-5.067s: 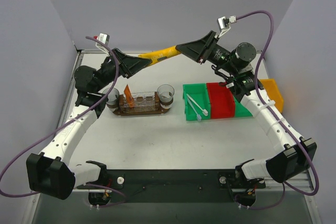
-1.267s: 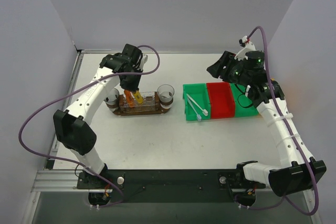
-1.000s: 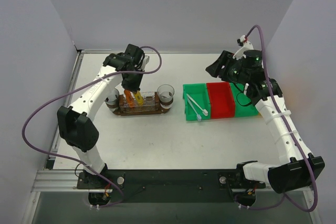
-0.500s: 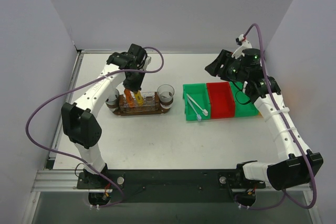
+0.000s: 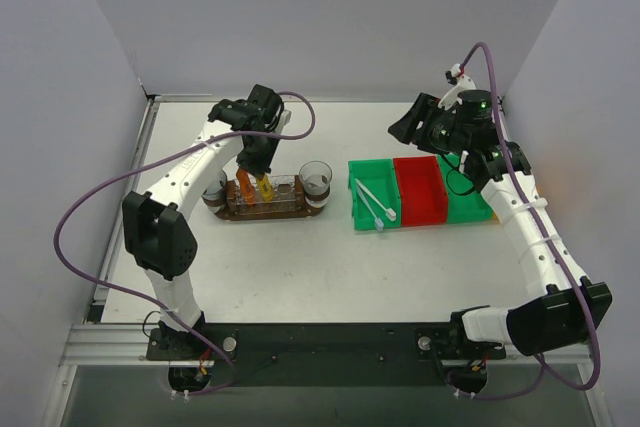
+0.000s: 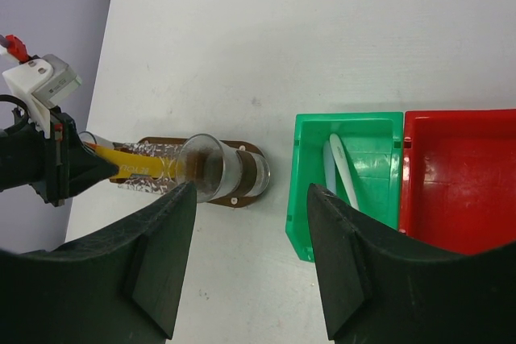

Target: Prepare toiletry sets of a toothbrush and toothpaste on the tray

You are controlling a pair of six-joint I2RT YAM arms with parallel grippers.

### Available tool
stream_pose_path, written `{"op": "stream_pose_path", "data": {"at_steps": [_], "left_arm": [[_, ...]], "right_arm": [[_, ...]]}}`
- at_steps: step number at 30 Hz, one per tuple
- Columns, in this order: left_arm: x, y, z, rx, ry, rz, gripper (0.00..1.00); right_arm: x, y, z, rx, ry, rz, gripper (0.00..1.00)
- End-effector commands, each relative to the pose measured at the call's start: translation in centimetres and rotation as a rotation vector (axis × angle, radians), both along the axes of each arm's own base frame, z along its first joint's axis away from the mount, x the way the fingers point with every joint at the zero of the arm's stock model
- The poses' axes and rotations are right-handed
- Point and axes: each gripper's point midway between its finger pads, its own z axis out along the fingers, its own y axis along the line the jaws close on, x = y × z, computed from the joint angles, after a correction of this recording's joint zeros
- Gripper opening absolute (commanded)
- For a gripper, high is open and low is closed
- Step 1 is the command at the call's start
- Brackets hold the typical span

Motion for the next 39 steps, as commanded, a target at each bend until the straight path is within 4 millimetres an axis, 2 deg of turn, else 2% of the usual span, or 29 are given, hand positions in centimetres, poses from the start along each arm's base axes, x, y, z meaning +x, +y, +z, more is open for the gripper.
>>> {"op": "stream_pose_path", "data": {"at_steps": [1, 10, 16, 24, 30, 39], "left_arm": [[0.7, 0.1, 1.6, 0.008, -0.041, -0.006, 0.08], [0.7, 0.1, 1.8, 0.005, -0.046, -0.001, 0.32], [0.8, 0.0, 2.0, -0.001, -0.052, 0.001, 0.38], [1.1, -0.4, 3.4, -0.035, -0.094, 0.000, 0.44], [1.4, -1.5, 6.0, -0.126, -0.178, -0.025, 0.50], [1.1, -2.0, 8.3, -0.187, -0.238, -0.036, 0.54]], "right_arm": [[0.5, 0.6, 2.4, 0.021, -0.065, 0.020, 0.52], [0.5, 0.6, 2.4, 0.024, -0.063, 0.023, 0.52], [0.4, 0.7, 2.4, 0.023, -0.063, 0.030, 0.52], [0.2, 0.7, 2.5, 0.020, -0.070, 0.034, 0.52], [-0.1, 0.7, 2.4, 0.009, -0.072, 0.047, 0.52], [-1.2, 1.1, 1.9, -0.047, -0.062, 0.086, 0.52]]}}
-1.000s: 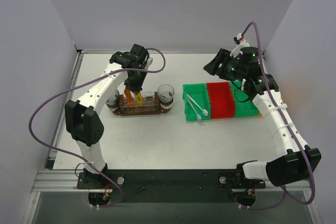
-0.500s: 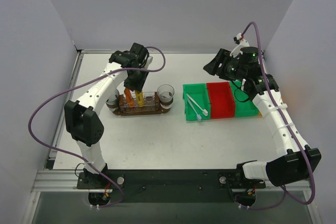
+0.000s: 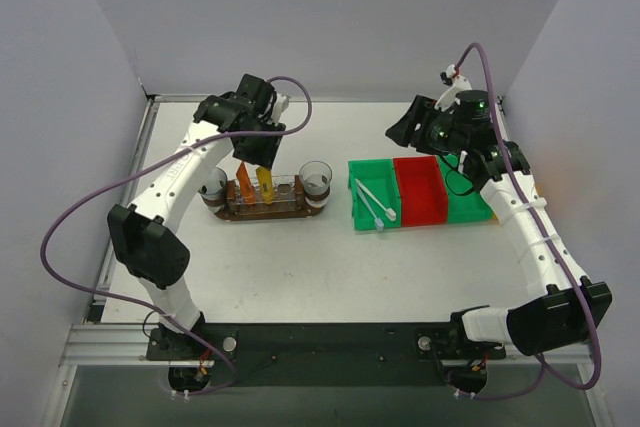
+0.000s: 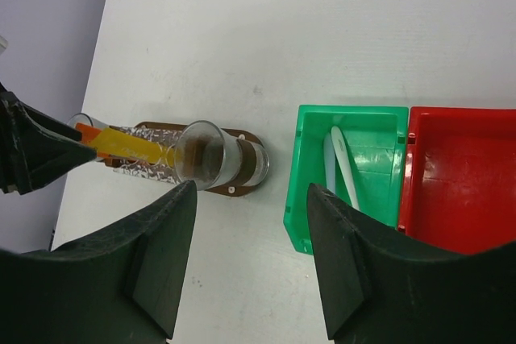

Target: Prepare toiletry sets of a toothbrush and toothpaste on the tray

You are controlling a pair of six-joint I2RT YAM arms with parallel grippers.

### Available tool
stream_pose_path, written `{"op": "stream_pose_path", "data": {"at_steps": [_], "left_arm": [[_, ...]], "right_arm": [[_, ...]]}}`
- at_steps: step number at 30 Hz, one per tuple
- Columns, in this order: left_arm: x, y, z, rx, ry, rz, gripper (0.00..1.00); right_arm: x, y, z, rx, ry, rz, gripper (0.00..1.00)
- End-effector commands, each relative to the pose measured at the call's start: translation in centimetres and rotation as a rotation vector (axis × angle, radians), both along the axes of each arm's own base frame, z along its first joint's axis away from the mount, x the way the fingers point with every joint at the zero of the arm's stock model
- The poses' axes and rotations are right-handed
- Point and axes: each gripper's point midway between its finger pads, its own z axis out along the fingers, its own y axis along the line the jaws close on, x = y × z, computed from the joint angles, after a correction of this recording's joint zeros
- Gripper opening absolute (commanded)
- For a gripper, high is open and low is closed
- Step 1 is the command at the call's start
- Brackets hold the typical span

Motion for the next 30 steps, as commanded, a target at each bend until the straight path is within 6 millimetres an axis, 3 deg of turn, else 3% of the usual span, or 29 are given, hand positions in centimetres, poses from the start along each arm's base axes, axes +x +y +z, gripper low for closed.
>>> {"op": "stream_pose_path", "data": {"at_steps": [1, 5, 8, 12, 15, 20, 30], "left_arm": [[0.6, -0.9, 4.8, -0.103, -0.146, -0.016, 0.54], [0.5, -0.8, 6.8, -0.136, -0.218, -0.015, 0.55], [0.4, -0.9, 8.8, -0.185, -0.282, -0.013, 0.56], [0.3, -1.5, 11.9, -0.288, -0.373, -0.010, 0.58], [0.1, -2.2, 12.9, -0.385, -0.390, -0.022, 0.59], [-0.6, -1.8, 12.8, -0.452, -0.371, -0.008, 0.60], [-2.0, -0.9, 11.8, -0.480, -0.351, -0.008, 0.60]], "right_arm": [[-0.9, 0.6, 1.9, -0.041, -0.059, 0.049, 0.52], [-1.7, 1.2, 1.3, -0.113, -0.049, 0.093, 0.51], [-2.4, 2.1, -0.3, -0.174, -0.004, 0.154, 0.49], [-4.3, 3.7, -4.9, -0.309, 0.139, 0.291, 0.45], [-5.2, 4.4, -8.4, -0.379, 0.222, 0.344, 0.41], [-6.0, 3.2, -13.8, -0.446, 0.359, 0.330, 0.39], [-4.9, 1.0, -19.3, -0.603, 0.462, 0.360, 0.35]]}}
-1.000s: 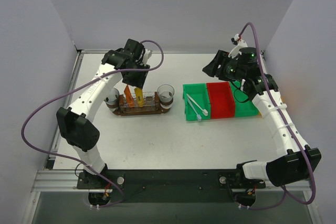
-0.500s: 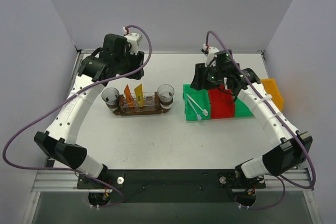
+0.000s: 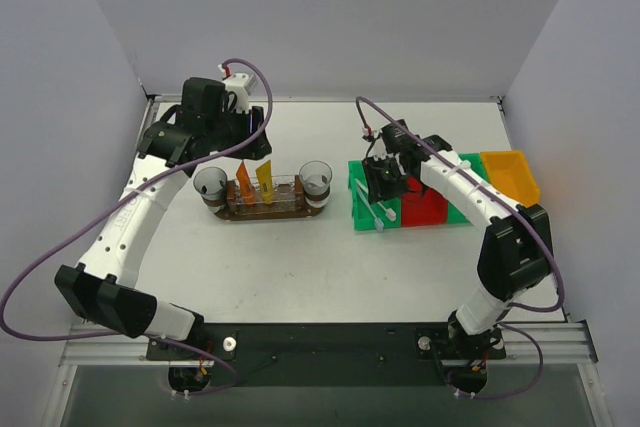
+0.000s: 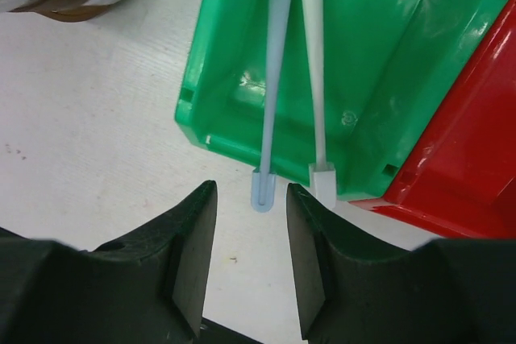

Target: Prepare toiletry sets of a toothbrush and toothpaste on the tray

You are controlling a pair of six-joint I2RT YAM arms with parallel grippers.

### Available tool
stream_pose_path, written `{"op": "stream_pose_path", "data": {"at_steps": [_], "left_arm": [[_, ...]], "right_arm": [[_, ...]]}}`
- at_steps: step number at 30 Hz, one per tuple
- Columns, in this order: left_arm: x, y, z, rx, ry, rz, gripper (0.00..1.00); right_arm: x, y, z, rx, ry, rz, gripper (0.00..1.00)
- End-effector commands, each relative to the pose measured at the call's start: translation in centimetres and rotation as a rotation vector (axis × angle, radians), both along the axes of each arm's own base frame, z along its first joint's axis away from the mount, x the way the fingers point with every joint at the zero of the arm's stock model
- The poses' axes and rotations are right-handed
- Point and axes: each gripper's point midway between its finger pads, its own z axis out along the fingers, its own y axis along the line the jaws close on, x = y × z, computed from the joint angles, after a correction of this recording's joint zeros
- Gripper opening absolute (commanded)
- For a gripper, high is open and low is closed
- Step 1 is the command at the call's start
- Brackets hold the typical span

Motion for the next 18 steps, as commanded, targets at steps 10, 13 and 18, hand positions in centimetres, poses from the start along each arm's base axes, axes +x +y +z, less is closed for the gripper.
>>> {"op": "stream_pose_path", "data": {"at_steps": [10, 13, 18], "left_arm": [[-0.5, 0.4, 3.3, -0.064, -0.104, -0.011, 0.60], [-0.4, 0.6, 3.3, -0.060, -0.104, -0.007, 0.60], [-0.4, 0.9, 3.1, -0.048, -0.104, -0.004, 0.60]], "right_arm": [[3.4, -2.7, -5.1, -0.194, 0.001, 0.068, 0.35], [3.7, -2.5, -5.8, -0.192, 0.006, 0.089, 0.35], [3.6, -2.2, -7.0, -0.187, 0.030, 0.133, 0.32]]}}
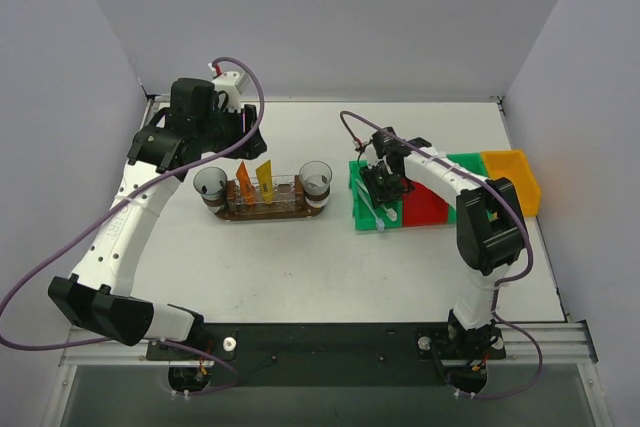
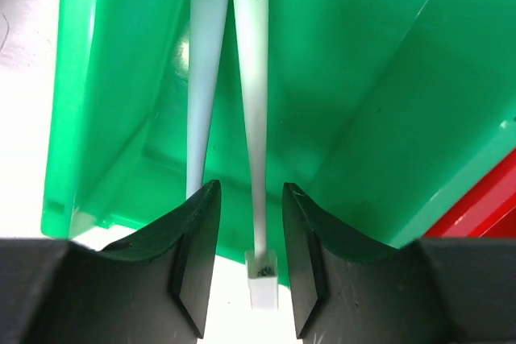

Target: Prepare toiletry sets of a toothbrush and toothpaste on the tray

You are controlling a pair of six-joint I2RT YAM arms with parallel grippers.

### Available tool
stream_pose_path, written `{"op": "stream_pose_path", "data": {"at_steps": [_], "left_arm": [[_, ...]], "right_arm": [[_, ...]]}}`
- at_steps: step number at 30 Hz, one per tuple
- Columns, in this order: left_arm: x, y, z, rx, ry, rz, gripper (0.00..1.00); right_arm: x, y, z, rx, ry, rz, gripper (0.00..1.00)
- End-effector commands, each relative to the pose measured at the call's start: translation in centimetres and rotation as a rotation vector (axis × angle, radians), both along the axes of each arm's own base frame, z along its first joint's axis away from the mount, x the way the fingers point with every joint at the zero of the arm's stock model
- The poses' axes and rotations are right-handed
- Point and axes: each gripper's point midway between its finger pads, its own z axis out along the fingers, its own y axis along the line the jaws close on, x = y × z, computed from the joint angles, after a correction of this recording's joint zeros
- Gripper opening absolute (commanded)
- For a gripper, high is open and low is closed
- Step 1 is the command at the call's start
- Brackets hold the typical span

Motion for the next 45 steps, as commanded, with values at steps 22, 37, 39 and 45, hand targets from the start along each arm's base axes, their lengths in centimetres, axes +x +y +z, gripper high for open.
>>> {"op": "stream_pose_path", "data": {"at_steps": [22, 37, 39, 45], "left_arm": [[0.4, 0.5, 2.3, 0.004, -0.108, -0.035, 0.60], [1.0, -3.2, 4.5, -0.150, -0.158, -0.146, 0.61], [0.5, -4.2, 4.3, -0.156, -0.178, -0.198, 0.61], [-2.4, -8.1, 3.9, -0.083, -0.283, -0.454, 0.61]], "right_arm": [[-0.4, 0.1, 3.1, 0.040, -0.009, 0.062, 0.00], [-4.7, -1.3, 13.2, 0.199, -0.075, -0.046, 0.00], [-5.4, -0.9, 14.3, 0.237, -0.072, -0.046, 0.00], [-9.5, 1.8, 17.7, 0.417, 0.009, -0.011, 0.00]]}}
